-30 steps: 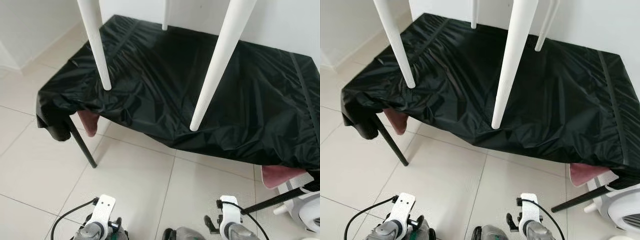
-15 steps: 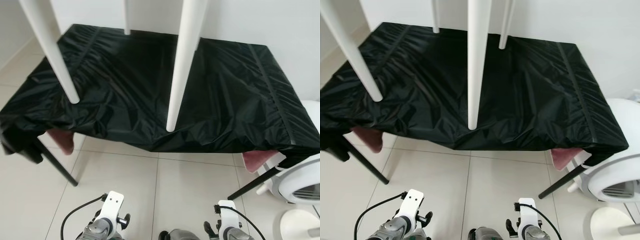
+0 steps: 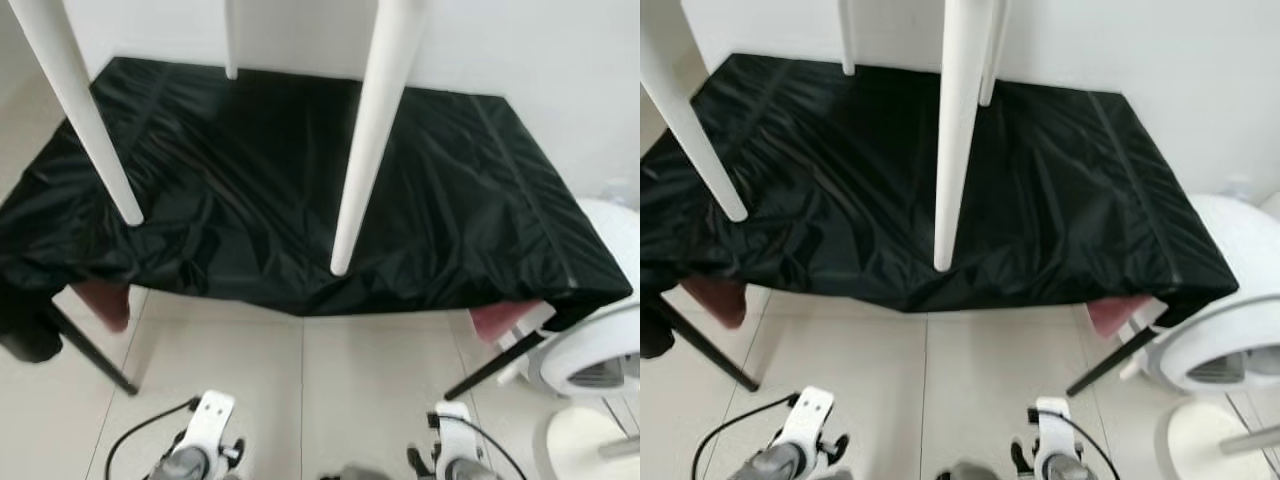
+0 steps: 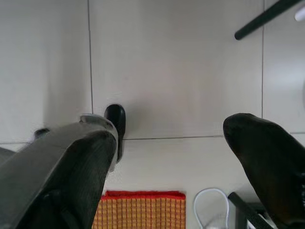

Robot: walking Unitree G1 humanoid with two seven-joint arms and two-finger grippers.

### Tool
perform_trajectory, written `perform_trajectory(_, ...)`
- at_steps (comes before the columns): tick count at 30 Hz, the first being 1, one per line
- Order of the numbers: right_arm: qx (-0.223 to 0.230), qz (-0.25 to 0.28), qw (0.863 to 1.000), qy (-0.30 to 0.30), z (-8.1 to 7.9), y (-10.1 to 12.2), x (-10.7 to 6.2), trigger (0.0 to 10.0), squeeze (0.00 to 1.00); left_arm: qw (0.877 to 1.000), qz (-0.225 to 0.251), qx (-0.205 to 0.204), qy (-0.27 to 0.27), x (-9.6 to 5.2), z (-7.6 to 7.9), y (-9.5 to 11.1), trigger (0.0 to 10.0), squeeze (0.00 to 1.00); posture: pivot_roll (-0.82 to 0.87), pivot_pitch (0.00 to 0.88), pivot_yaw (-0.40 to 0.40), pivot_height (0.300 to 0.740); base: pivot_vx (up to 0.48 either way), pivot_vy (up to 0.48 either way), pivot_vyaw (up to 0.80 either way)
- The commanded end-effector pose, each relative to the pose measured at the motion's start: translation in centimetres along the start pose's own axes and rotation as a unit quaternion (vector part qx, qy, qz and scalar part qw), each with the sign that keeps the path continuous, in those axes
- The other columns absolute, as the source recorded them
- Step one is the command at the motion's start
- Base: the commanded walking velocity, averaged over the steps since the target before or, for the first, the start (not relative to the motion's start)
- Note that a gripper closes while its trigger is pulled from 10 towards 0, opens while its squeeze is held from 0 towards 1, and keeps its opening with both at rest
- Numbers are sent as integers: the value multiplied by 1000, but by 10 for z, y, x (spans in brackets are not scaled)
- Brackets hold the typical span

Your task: Building children table

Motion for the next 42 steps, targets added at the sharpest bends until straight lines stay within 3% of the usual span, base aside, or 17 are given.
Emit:
perform_trajectory(1,-1,-1,1000,1,-2,0,0,10000,0,1000,-18,2,26,-3,-3,-12,10000,0,80,0,-50,740,0,0,0)
perform_trajectory(17,-11,1,1000,-6,3,3,1,10000,0,1000,-18,-6,16,-3,-2,-13,10000,0,75,0,-56,740,0,0,0)
perform_trajectory(24,-12,-6,1000,-7,4,-3,-1,10000,0,1000,-17,19,1,-4,1,-16,10000,0,68,15,-55,740,0,0,0)
perform_trajectory(31,-3,-5,1000,-4,1,-7,-2,10000,0,999,-12,-34,15,-5,-2,-18,10000,0,65,24,-46,740,0,0,0)
perform_trajectory(42,-6,-3,1000,-9,2,-8,-3,10000,0,999,-12,-33,12,-4,-2,-16,10000,0,74,30,-51,740,0,0,0)
Point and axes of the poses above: a point about 5 cm out from each wrist's last joint towards the gripper, its own x axis pointing out of the wrist towards the gripper, its own y axis along the axis of the wrist's last joint, z = x × y, the point moved 2 cm from there along x, pointing out of the wrist towards the gripper, and after that the axes turned 2 degrees about -x, right-handed, at the moved point
